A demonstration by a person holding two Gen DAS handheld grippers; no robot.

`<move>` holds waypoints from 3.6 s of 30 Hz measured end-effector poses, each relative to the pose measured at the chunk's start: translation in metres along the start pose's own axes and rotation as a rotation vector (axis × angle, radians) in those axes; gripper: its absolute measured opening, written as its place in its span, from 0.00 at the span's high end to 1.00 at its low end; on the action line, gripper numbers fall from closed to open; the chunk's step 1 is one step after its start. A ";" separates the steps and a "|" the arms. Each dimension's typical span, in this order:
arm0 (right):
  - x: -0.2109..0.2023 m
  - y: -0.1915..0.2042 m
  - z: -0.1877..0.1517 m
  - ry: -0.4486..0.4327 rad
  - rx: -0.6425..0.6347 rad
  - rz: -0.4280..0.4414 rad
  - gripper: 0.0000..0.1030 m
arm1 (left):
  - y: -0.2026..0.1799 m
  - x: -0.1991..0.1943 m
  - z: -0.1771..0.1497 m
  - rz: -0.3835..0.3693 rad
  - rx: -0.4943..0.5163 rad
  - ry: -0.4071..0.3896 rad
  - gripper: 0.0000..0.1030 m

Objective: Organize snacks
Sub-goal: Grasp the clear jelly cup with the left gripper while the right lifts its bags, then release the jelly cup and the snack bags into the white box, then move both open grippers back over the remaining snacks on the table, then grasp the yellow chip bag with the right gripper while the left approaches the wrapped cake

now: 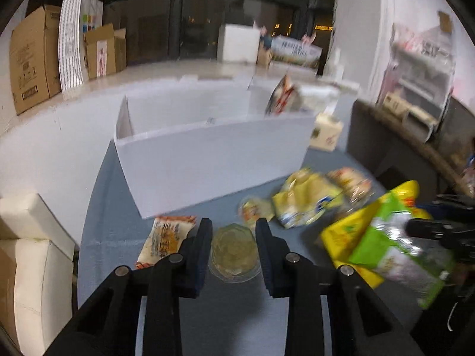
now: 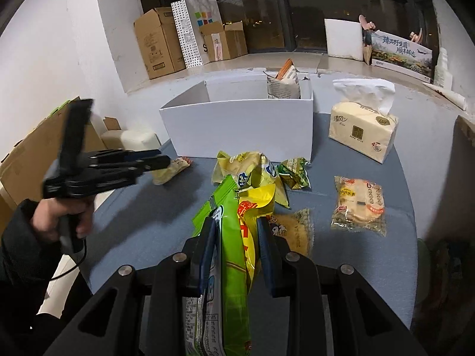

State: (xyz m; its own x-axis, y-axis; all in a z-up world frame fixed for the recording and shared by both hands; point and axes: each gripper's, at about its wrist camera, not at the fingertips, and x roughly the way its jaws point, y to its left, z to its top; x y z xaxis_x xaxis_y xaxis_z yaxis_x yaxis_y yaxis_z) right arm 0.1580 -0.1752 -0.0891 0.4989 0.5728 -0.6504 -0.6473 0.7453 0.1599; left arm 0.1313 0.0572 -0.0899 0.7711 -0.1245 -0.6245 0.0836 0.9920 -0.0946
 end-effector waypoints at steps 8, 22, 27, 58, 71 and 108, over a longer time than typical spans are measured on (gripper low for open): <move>-0.014 0.012 0.048 -0.072 -0.076 -0.008 0.71 | -0.006 -0.039 0.048 0.009 0.049 -0.116 0.67; 0.036 0.016 0.198 -0.114 -0.133 -0.026 0.71 | 0.049 0.008 0.149 0.069 0.005 -0.145 0.67; 0.091 -0.001 0.243 -0.055 -0.078 -0.059 0.71 | 0.062 0.047 0.162 0.104 0.008 -0.100 0.67; 0.031 -0.052 0.155 -0.203 0.100 -0.055 0.00 | 0.051 0.002 0.079 0.096 -0.056 0.025 0.00; 0.026 -0.040 0.008 -0.063 0.144 -0.115 0.00 | 0.016 -0.032 -0.018 0.009 -0.111 0.036 0.00; 0.118 -0.001 0.040 0.074 -0.051 -0.181 0.49 | 0.040 -0.009 -0.043 0.033 -0.176 0.096 0.00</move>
State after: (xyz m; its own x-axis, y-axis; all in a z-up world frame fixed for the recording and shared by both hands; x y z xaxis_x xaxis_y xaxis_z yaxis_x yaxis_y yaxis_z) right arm 0.2405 -0.0947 -0.1359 0.5669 0.4033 -0.7183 -0.5803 0.8144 -0.0007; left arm 0.1007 0.0969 -0.1220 0.7071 -0.1018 -0.6998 -0.0590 0.9776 -0.2019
